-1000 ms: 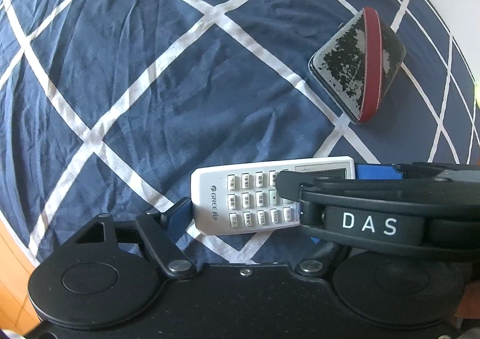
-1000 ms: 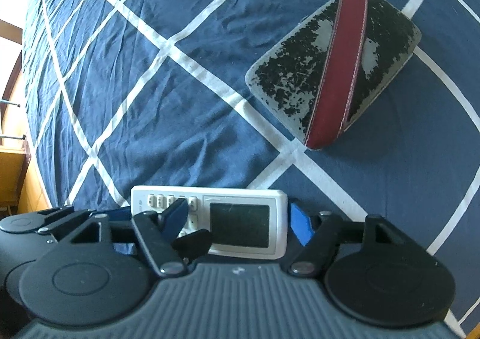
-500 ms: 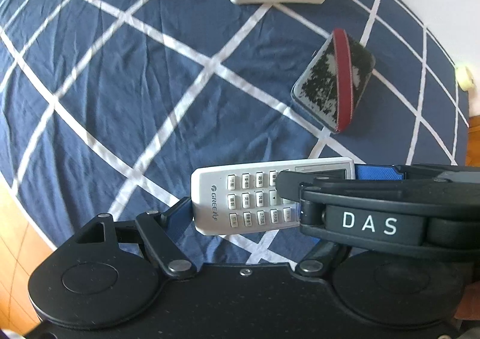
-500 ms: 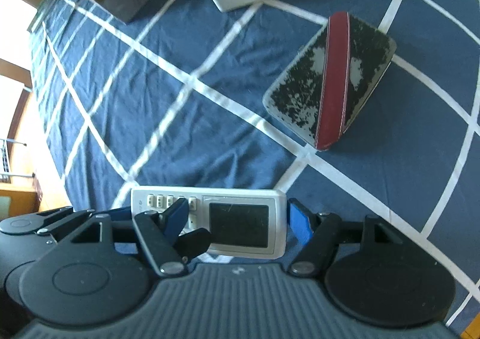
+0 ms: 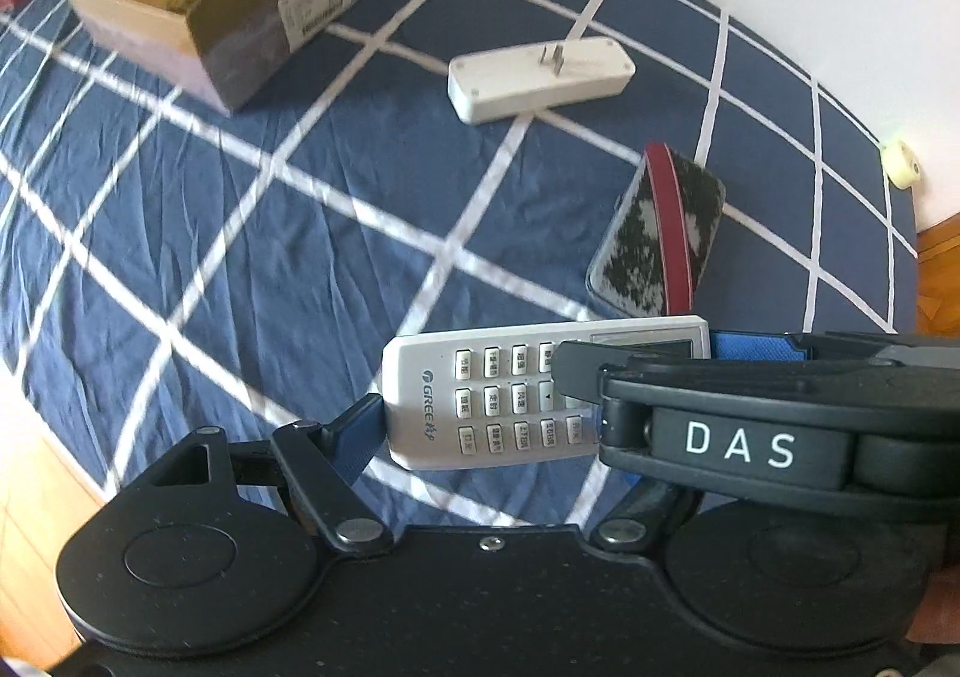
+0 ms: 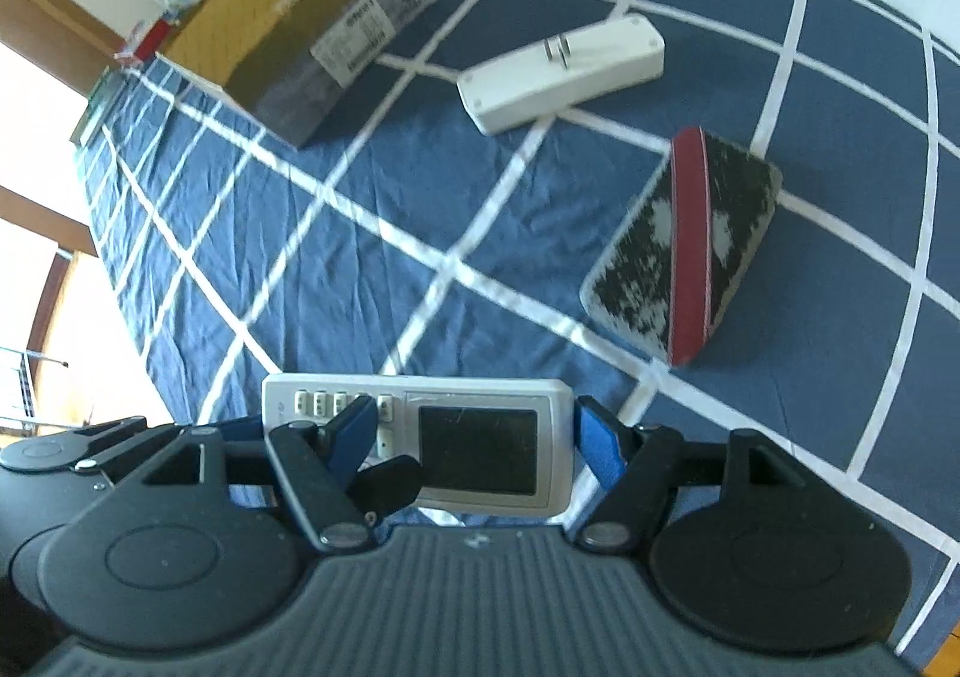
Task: Organize objects
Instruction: 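Carry the small white remote with the right tool over the box, then lower the remote into the box beside the case and open the right tool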
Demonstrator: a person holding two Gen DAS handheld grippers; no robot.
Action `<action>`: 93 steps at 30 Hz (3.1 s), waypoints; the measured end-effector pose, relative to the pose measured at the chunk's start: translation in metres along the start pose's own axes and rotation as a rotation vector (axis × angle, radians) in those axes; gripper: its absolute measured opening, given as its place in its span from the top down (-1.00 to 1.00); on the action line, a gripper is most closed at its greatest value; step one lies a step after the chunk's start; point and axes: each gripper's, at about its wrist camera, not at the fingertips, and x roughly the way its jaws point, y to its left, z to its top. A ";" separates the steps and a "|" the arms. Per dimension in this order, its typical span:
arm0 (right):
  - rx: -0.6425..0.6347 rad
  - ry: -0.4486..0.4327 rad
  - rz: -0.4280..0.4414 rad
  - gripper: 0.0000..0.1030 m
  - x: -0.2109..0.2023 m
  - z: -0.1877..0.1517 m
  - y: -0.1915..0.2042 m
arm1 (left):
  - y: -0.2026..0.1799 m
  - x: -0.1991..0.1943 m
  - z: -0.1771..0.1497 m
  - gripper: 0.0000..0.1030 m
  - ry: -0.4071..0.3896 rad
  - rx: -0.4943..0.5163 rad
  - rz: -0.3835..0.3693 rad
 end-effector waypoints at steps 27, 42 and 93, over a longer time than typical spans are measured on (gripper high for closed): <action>0.350 -0.185 -0.086 -0.37 0.031 0.085 0.133 | 0.138 -0.029 0.142 -0.46 0.007 0.391 -0.083; 0.369 -0.220 -0.098 -0.37 0.070 0.153 0.231 | 0.238 -0.037 0.216 -0.46 -0.013 0.416 -0.096; 0.588 0.069 -0.117 -0.37 0.293 0.293 0.236 | 0.339 0.160 0.369 -0.46 0.343 0.509 -0.118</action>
